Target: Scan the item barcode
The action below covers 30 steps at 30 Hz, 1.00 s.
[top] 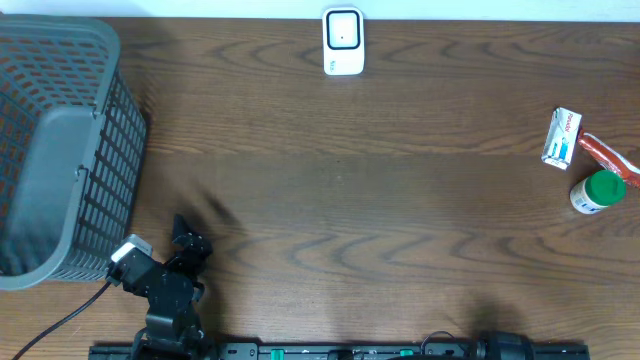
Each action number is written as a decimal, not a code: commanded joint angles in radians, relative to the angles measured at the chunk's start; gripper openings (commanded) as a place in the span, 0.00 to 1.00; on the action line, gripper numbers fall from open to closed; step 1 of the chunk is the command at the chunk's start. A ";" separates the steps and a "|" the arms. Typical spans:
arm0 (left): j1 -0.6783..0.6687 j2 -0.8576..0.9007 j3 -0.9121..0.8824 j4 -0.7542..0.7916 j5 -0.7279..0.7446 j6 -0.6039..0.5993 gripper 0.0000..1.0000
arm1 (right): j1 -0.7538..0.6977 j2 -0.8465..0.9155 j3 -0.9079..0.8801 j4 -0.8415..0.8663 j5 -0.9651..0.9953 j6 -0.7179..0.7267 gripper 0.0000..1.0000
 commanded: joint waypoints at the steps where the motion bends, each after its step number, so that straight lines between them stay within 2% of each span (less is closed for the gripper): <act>1: 0.002 -0.006 -0.014 -0.027 -0.005 0.003 0.93 | 0.008 -0.031 -0.039 0.030 -0.009 -0.002 0.99; 4: 0.002 -0.006 -0.014 -0.027 -0.005 0.003 0.93 | 0.008 -0.099 -0.129 0.114 -0.009 -0.002 0.99; 15: 0.003 -0.006 -0.014 -0.027 -0.005 0.003 0.93 | 0.008 -0.394 -0.663 0.512 -0.009 0.009 0.99; 25: 0.002 -0.006 -0.014 -0.027 -0.005 0.003 0.93 | 0.009 -0.499 -1.107 0.845 -0.008 0.009 0.99; 30: 0.003 -0.006 -0.014 -0.027 -0.005 0.003 0.93 | 0.008 -0.498 -1.266 0.970 0.004 0.008 0.99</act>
